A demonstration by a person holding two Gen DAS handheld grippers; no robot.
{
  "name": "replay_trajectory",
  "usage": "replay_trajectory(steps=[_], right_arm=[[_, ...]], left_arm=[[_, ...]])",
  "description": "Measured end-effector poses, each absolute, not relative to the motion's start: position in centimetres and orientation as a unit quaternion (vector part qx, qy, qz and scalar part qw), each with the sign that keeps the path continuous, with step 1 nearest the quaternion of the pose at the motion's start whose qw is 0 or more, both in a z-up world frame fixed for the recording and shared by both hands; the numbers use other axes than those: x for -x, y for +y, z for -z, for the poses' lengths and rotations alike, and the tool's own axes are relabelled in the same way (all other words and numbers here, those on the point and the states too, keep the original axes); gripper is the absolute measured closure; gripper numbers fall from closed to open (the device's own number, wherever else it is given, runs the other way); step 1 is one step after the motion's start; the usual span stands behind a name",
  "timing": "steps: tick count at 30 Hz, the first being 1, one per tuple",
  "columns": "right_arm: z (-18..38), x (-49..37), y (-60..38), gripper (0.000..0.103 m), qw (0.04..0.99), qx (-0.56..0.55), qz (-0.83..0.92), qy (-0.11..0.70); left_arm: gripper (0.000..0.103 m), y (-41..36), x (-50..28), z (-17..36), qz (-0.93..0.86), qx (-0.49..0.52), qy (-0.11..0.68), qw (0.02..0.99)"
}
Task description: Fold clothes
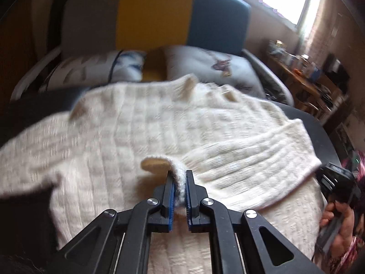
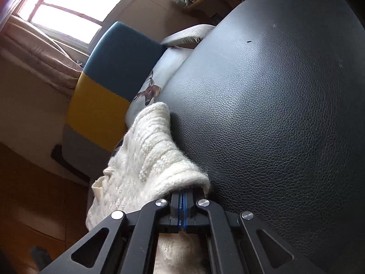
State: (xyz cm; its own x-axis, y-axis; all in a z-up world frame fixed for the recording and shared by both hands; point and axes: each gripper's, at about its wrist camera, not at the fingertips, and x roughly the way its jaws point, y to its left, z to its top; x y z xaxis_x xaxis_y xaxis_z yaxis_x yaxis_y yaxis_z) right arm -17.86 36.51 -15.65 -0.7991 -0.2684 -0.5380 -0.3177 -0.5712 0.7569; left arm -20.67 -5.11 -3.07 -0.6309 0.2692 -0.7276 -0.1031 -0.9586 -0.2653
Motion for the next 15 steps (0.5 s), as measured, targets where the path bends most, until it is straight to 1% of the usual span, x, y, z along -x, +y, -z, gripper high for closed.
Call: replay_trajectory(steps=[8, 15], right_arm=[[15.3, 17.7, 36.2, 0.103, 0.018, 0.315, -0.838, 0.446], [15.4, 17.7, 36.1, 0.103, 0.018, 0.315, -0.839, 0.444]], left_arm=[[0.096, -6.8, 21.0, 6.3, -0.892, 0.435, -0.115, 0.053], [0.099, -8.6, 21.5, 9.9, -0.877, 0.465, -0.123, 0.003]])
